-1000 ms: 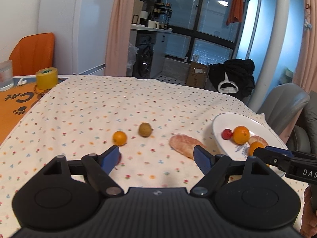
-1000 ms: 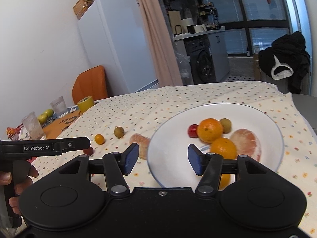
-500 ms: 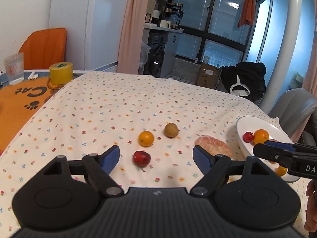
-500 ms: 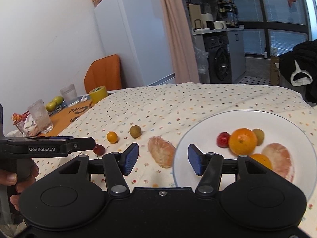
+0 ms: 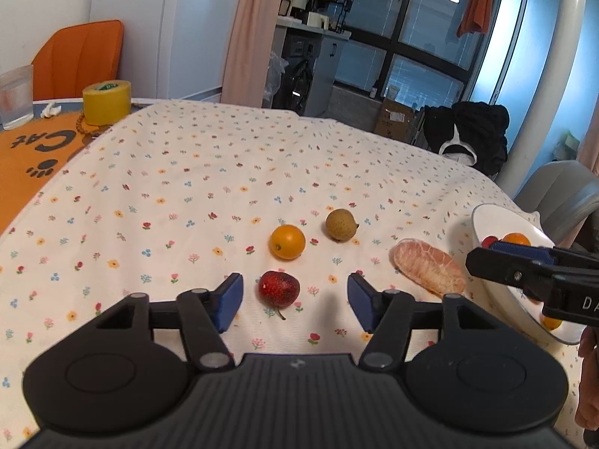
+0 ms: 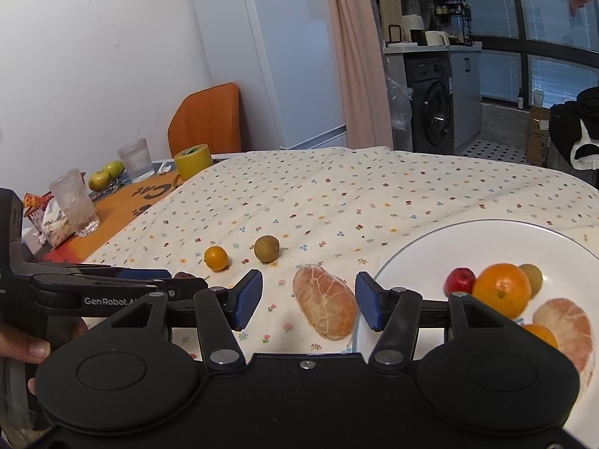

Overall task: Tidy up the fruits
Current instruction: 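Reach the right gripper to a pomelo segment while the left gripper approaches a red plum, then close the right gripper on the pomelo segment while the left gripper grasps the red plum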

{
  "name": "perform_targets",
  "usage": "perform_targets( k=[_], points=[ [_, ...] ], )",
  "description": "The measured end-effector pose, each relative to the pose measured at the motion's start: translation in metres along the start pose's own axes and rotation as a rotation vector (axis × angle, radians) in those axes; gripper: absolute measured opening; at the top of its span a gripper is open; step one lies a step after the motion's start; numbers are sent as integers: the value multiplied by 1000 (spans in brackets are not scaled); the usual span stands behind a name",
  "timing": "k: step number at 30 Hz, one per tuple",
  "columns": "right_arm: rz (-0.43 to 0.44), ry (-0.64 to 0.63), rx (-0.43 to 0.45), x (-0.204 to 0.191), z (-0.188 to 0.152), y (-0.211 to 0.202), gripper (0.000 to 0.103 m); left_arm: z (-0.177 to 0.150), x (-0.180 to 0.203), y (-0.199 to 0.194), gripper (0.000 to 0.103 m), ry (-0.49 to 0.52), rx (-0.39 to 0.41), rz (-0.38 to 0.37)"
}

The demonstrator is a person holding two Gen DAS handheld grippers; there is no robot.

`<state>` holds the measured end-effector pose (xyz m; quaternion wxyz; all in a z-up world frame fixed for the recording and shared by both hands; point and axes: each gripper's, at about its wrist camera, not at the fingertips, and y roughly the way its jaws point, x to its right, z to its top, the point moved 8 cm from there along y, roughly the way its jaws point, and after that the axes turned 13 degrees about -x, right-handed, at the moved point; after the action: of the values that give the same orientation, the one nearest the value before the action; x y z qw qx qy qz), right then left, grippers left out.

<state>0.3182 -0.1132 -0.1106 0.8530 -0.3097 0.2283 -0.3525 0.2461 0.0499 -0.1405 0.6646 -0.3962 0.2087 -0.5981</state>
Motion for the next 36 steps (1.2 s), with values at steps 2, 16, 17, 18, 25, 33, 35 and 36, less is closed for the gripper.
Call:
perform_targets(
  k=[2, 16, 17, 18, 25, 33, 35, 36],
  points=[
    [2, -8, -9, -1, 2, 5, 55, 0, -2, 5, 44, 0, -19, 3],
    [-31, -68, -91, -5, 13, 46, 56, 9, -16, 3, 23, -28, -22, -28],
    [-41, -79, -91, -6, 14, 47, 57, 9, -17, 2, 23, -31, -20, -28],
    [-51, -89, -95, -7, 14, 48, 57, 9, -18, 2, 23, -33, -18, -28],
    [-97, -156, -140, -13, 13, 53, 57, 11, -23, -2, 23, -51, -6, -35],
    [-97, -158, -172, -18, 7, 47, 52, 8, -23, -8, 23, -54, 4, -43],
    [-86, -146, -173, -18, 6, 45, 52, 7, -24, -10, 23, -58, 5, -44],
    [-78, -141, -175, -19, 5, 44, 52, 7, -24, -11, 23, -59, 6, -44]
  ],
)
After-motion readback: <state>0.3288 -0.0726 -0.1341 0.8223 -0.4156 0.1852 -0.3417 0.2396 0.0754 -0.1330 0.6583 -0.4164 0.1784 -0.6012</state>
